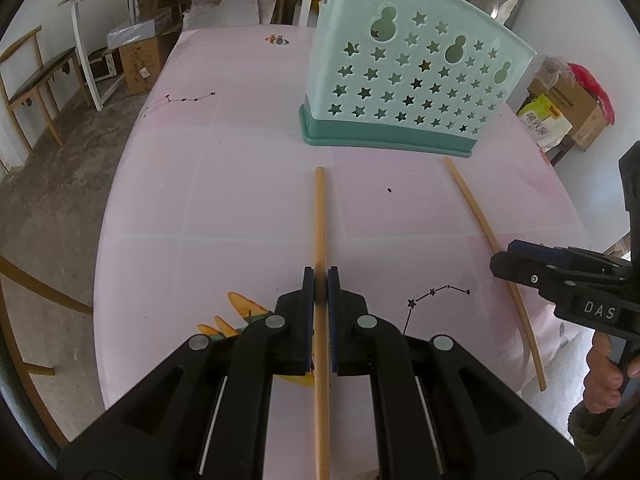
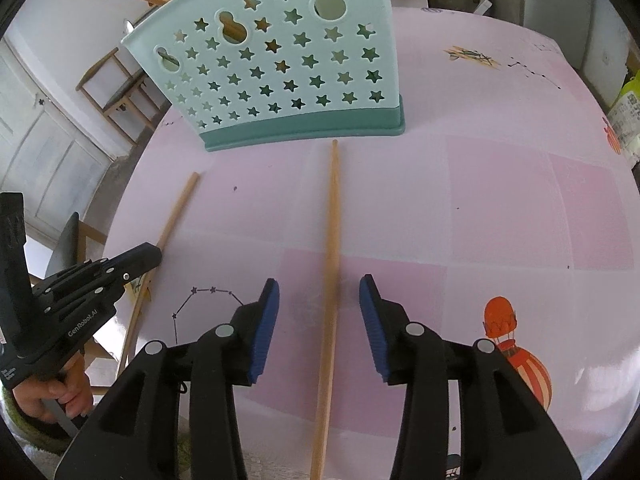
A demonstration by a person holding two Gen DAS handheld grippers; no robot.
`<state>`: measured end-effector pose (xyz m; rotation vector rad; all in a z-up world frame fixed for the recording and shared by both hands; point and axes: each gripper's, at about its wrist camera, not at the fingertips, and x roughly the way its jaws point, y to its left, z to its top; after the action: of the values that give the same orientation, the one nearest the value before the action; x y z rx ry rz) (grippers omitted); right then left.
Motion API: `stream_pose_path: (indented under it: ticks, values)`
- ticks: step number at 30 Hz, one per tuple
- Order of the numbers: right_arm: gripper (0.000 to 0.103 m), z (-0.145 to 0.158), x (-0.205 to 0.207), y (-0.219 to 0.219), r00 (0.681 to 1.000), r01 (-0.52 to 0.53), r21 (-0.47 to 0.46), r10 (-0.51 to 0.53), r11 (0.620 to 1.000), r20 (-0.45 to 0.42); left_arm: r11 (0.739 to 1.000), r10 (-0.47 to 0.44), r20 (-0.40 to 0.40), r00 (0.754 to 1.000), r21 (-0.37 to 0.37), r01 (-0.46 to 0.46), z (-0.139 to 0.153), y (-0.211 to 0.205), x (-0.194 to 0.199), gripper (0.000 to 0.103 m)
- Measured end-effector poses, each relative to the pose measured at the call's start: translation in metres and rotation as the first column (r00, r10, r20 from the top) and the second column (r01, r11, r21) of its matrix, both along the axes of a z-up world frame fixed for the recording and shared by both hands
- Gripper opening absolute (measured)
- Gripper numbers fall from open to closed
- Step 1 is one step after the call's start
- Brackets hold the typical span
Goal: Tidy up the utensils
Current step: 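Close the left tool on a chopstick while the right tool approaches another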
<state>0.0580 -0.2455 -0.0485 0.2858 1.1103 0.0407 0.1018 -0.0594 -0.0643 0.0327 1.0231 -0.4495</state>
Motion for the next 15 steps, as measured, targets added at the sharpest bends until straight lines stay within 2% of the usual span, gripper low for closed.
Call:
stream_pose_path:
  ticks: [15]
  values:
    - [0.044, 0.0002, -0.0003, 0.0003, 1.0, 0.0, 0.001, 0.0, 1.0, 0.003, 1.0, 0.009, -0.009, 1.0, -0.009, -0.009, -0.0011, -0.0001, -0.0007, 0.005]
